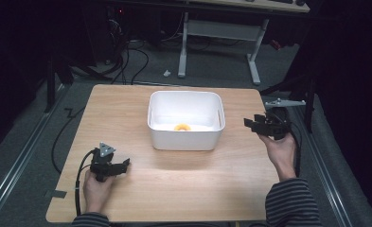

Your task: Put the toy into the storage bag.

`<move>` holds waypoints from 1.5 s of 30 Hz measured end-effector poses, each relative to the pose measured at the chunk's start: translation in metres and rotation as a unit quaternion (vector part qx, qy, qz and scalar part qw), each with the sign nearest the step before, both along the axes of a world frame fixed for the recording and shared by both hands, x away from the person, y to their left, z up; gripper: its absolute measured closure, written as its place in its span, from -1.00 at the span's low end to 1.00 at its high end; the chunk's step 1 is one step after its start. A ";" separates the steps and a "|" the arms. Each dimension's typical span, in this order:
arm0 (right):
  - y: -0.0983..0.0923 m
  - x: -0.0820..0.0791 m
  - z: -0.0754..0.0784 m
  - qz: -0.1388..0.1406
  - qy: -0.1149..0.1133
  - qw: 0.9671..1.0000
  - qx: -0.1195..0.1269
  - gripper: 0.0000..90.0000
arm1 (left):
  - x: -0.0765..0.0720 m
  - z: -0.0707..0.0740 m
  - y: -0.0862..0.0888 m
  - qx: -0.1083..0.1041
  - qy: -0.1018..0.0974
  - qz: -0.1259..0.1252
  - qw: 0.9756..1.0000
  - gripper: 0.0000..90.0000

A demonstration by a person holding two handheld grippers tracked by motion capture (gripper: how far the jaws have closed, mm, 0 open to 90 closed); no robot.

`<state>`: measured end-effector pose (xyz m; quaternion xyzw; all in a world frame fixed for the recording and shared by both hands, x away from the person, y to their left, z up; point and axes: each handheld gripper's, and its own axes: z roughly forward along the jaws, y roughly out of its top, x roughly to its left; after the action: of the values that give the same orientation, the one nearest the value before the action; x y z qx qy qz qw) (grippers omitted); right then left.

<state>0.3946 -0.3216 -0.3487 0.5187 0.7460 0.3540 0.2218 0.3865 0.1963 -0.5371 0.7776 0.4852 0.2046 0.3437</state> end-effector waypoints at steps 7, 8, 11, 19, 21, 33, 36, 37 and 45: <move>-0.015 -0.015 -0.005 -0.006 -0.003 1.000 0.001 0.14 | 0.000 0.000 0.000 0.000 0.000 -0.001 1.000 -0.57; -0.017 -0.018 -0.004 -0.009 -0.003 1.000 0.003 0.14 | 0.000 0.000 0.000 0.000 0.000 0.000 1.000 -0.57; -0.019 -0.025 -0.002 -0.008 -0.010 1.000 0.001 0.14 | 0.000 0.000 0.000 0.000 0.000 0.000 1.000 -0.57; -0.024 -0.051 -0.008 -0.004 -0.016 1.000 0.002 0.11 | 0.000 0.000 0.000 -0.001 0.000 -0.001 1.000 -0.57; -0.024 -0.059 -0.013 -0.004 -0.019 1.000 0.005 0.11 | 0.000 0.000 0.000 0.000 0.000 -0.001 1.000 -0.57; -0.029 -0.070 -0.035 0.003 -0.021 1.000 0.021 0.11 | 0.001 0.000 0.000 -0.001 0.000 0.001 1.000 -0.57; -0.027 -0.068 -0.041 0.006 -0.012 1.000 0.024 0.11 | 0.000 0.000 0.000 0.000 0.000 0.001 1.000 -0.57; -0.024 -0.068 -0.044 0.010 -0.012 1.000 0.022 0.11 | 0.000 0.000 0.000 -0.001 0.000 0.001 1.000 -0.57; -0.015 -0.069 -0.057 0.018 -0.011 0.999 0.028 0.12 | -0.001 0.000 0.000 0.000 0.000 -0.001 1.000 -0.58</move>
<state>0.3252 -0.3362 -0.4059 0.5072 0.7428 0.3841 0.2086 0.3858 0.1963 -0.5372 0.7780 0.4845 0.2042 0.3439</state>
